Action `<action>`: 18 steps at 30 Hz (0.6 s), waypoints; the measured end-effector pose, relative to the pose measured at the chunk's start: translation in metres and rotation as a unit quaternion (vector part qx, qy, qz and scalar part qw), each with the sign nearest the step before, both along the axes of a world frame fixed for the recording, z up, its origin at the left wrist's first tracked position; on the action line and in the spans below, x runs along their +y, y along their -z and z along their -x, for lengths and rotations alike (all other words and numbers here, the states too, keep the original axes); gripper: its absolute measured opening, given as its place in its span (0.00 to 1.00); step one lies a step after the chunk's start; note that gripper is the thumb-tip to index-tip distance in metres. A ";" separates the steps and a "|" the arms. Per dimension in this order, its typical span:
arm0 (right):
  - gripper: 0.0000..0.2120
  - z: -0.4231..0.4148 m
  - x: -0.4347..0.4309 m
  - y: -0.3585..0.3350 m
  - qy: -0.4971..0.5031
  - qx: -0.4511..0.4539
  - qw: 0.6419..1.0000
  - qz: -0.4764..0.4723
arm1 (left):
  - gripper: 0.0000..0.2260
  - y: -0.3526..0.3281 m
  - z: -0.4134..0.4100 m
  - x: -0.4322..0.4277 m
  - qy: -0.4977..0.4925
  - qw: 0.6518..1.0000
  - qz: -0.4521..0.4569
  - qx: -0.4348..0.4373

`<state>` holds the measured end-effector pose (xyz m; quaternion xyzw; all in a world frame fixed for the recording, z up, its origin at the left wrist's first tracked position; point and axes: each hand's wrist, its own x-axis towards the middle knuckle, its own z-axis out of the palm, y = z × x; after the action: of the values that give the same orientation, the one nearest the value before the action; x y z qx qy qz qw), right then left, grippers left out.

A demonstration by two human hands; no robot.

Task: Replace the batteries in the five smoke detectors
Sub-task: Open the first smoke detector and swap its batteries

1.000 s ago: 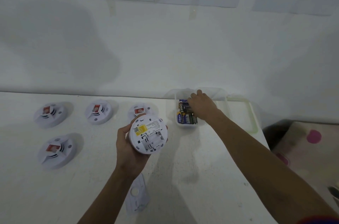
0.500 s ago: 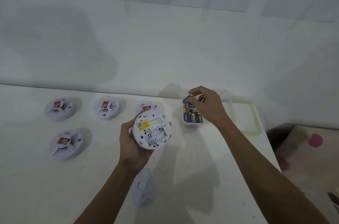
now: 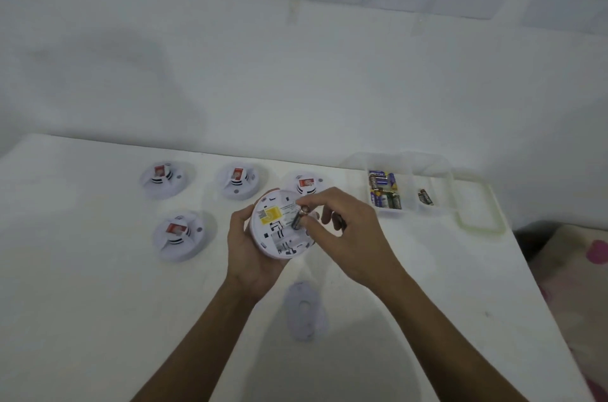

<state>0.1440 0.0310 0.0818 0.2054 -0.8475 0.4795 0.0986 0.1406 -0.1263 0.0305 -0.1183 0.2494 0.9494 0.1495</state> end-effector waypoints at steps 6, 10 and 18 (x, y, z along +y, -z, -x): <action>0.10 -0.008 -0.036 0.010 -0.023 0.073 0.994 -0.081 | 0.19 -0.004 -0.008 -0.032 0.014 1.000 0.009 0.014; 0.10 -0.010 -0.052 0.013 -0.045 0.099 0.991 -0.081 | 0.19 -0.006 -0.011 -0.052 0.037 0.999 0.020 0.001; 0.07 -0.007 -0.076 0.014 -0.075 0.199 0.957 -0.195 | 0.20 -0.012 -0.010 -0.080 0.077 0.996 0.036 -0.016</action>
<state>0.1510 -0.0449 0.0682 0.3752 -0.8697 0.2604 0.1874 0.1508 -0.2064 0.0424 -0.1192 0.2897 0.9235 0.2213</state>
